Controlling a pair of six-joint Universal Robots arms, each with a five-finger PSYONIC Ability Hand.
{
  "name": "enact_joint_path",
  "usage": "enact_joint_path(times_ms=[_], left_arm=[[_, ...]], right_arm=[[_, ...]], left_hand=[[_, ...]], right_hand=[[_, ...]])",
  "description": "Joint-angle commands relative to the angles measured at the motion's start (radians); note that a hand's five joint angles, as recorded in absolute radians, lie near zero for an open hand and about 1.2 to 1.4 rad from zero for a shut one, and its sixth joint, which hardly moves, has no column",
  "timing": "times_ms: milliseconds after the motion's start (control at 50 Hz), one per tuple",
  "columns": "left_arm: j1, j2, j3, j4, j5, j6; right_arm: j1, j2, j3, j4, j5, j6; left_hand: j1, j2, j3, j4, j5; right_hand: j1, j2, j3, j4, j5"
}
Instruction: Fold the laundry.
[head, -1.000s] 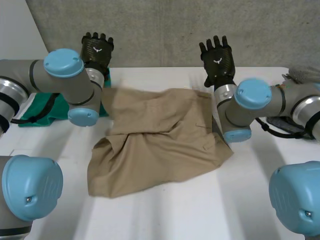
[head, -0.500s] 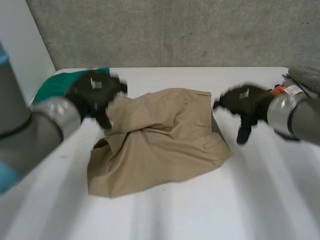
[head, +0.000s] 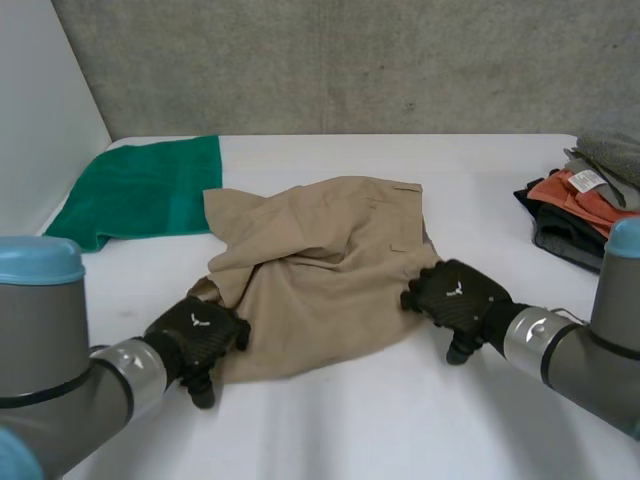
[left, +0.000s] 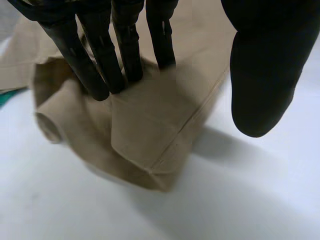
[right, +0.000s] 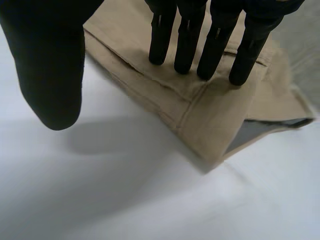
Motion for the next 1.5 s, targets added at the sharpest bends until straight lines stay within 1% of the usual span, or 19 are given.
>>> enact_joint_path(times_ms=[20,140,220,300,320,380,440,520,560,700,840,980,1060,1140,1160,1240,1300,1360,1500], left_arm=[[-0.022,-0.124,0.049,0.143,-0.142,0.076],[-0.054,-0.170,0.078,0.247,-0.173,0.150],[-0.068,-0.198,0.109,0.287,-0.190,0.175],[-0.074,-0.198,0.132,0.330,-0.188,0.184],[-0.076,-0.188,0.139,0.340,-0.184,0.182],[-0.082,-0.158,0.144,0.342,-0.176,0.181],[-0.097,-0.051,0.144,0.315,-0.170,0.167],[-0.097,0.151,0.165,0.243,-0.156,0.115],[-0.083,0.249,0.210,0.189,-0.138,0.052],[-0.051,0.411,0.461,-0.042,-0.030,-0.149],[-0.021,0.299,0.705,-0.184,-0.013,-0.215],[-0.022,-0.020,0.920,-0.279,-0.048,-0.167],[-0.025,-0.216,1.069,-0.282,-0.075,-0.120],[-0.022,-0.368,1.309,-0.249,-0.082,-0.086],[-0.022,-0.405,1.419,-0.215,-0.085,-0.092],[-0.028,-0.408,1.610,-0.045,-0.124,-0.147],[-0.037,-0.369,1.606,0.094,-0.171,-0.186],[-0.051,-0.313,1.536,0.190,-0.206,-0.197],[-0.042,-0.247,1.307,0.261,-0.185,-0.193]], right_arm=[[0.011,0.045,0.008,-0.209,0.007,0.082],[0.034,0.125,-0.015,-0.344,0.037,0.085],[0.051,0.179,-0.053,-0.402,0.085,0.082],[0.065,0.213,-0.090,-0.432,0.143,0.083],[0.071,0.213,-0.099,-0.430,0.163,0.085],[0.077,0.184,-0.104,-0.410,0.203,0.099],[0.072,0.113,-0.110,-0.380,0.223,0.134],[0.048,-0.092,-0.136,-0.228,0.229,0.232],[0.034,-0.195,-0.193,-0.081,0.217,0.290],[-0.053,-0.267,-0.516,0.289,0.156,0.473],[-0.024,-0.199,-0.736,0.423,0.157,0.521],[0.032,-0.022,-0.819,0.478,0.241,0.432],[0.063,0.079,-0.842,0.432,0.296,0.376],[0.118,0.186,-0.941,0.251,0.376,0.353],[0.135,0.215,-0.993,0.164,0.420,0.355],[0.149,0.227,-1.089,-0.066,0.528,0.389],[0.158,0.199,-1.106,-0.237,0.568,0.430],[0.167,0.182,-1.103,-0.322,0.562,0.450],[0.172,0.191,-1.092,-0.258,0.510,0.455]], left_hand=[[0.025,0.028,0.023,0.039,0.044],[0.025,0.028,0.023,0.039,0.044],[0.154,0.157,0.152,0.168,0.173],[0.705,0.708,0.703,0.719,0.724],[0.889,0.892,0.887,0.903,0.908],[0.891,0.894,0.889,0.905,0.910],[0.891,0.894,0.889,0.905,0.910],[0.891,0.894,0.889,0.905,0.910],[0.891,0.894,0.889,0.905,0.910],[0.891,0.894,0.889,0.905,0.910],[0.891,0.894,0.889,0.905,0.910],[0.891,0.894,0.889,0.905,0.910],[0.891,0.894,0.889,0.905,0.910],[0.891,0.894,0.889,0.905,0.910],[0.891,0.894,0.889,0.905,0.910],[0.891,0.894,0.889,0.905,0.910],[0.891,0.894,0.889,0.905,0.910],[0.891,0.894,0.889,0.905,0.910],[0.891,0.894,0.889,0.905,0.910]], right_hand=[[-0.002,0.005,-0.010,0.008,0.031],[0.030,0.038,0.022,0.040,0.063],[0.259,0.266,0.251,0.269,0.292],[0.669,0.676,0.661,0.679,0.702],[0.929,0.937,0.921,0.940,0.962],[0.932,0.939,0.924,0.942,0.965],[0.932,0.939,0.924,0.942,0.965],[0.932,0.939,0.924,0.942,0.965],[0.932,0.939,0.924,0.942,0.965],[0.932,0.939,0.924,0.942,0.965],[0.932,0.939,0.924,0.942,0.965],[0.932,0.939,0.924,0.942,0.965],[0.932,0.939,0.924,0.942,0.965],[0.932,0.939,0.924,0.942,0.965],[0.932,0.939,0.924,0.942,0.965],[0.932,0.939,0.924,0.942,0.965],[0.932,0.939,0.924,0.942,0.965],[0.932,0.939,0.924,0.942,0.965],[0.932,0.939,0.924,0.942,0.965]])
